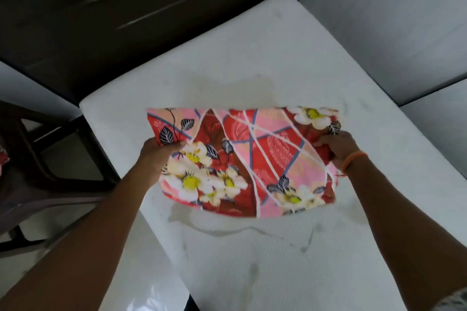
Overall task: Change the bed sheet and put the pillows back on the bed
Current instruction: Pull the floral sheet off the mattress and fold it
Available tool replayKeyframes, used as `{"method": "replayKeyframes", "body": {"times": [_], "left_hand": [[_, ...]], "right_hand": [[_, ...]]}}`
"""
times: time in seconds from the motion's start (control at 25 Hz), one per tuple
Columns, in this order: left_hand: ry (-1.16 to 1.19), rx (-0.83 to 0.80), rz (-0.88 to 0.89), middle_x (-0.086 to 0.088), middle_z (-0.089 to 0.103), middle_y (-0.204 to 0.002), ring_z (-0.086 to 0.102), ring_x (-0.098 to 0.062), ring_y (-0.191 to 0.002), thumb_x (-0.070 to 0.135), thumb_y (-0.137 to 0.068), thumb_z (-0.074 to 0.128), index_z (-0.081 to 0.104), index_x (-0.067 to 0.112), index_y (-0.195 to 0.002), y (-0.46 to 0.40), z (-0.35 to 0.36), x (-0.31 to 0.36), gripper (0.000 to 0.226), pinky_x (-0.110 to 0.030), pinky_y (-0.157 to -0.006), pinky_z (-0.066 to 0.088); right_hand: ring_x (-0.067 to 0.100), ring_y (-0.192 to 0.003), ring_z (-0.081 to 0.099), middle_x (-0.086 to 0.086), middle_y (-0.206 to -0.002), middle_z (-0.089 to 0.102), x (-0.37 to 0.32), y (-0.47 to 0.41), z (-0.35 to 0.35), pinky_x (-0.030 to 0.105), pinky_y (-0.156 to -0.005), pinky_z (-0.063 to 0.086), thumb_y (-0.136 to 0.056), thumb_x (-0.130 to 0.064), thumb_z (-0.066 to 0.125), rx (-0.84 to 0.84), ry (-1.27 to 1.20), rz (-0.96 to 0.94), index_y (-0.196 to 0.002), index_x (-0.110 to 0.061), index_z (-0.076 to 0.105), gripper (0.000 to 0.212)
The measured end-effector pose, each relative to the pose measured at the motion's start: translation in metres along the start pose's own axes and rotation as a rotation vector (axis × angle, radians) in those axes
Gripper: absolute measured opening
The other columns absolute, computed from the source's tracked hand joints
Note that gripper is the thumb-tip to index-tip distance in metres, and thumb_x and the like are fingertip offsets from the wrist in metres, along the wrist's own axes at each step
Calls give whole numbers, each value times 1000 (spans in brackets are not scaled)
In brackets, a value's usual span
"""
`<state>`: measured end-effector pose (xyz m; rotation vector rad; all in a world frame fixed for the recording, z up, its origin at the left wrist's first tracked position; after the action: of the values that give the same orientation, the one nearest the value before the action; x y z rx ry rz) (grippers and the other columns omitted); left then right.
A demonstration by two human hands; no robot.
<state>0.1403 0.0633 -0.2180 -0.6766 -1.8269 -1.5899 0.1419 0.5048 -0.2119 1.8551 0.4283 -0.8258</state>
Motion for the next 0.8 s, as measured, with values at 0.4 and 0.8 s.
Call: {"method": "replayKeyframes", "body": {"times": [0.4,0.8], "left_hand": [[-245,-47,330,-6,67,-91,58,-13,-88,-24,-82,60,59,0,-120,56,-23,11,45,-10,-61,48],[-349,66,-157,-12,65,-107,63,-29,-98,55,-49,89,58,14,-113,54,-18,-85,81,-43,-82,53]], "right_hand": [[17,-94,61,-6,-87,73,32,46,-79,28,-81,55,-86,27,42,-83,-182,-157,-104,-13,59,46],[32,-119,53,14,-131,55,96,61,-23,39,-103,41,-79,-7,61,378,561,-283,-123,-10,62,44]]}}
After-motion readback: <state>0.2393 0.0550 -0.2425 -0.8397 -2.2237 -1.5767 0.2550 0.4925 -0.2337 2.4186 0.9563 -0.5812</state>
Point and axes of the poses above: each hand's wrist, its own y-axis away from the middle knuckle, its own z-axis out of the palm, x = y × z, the point moved 2 cm from there along -y, towards the middle knuckle
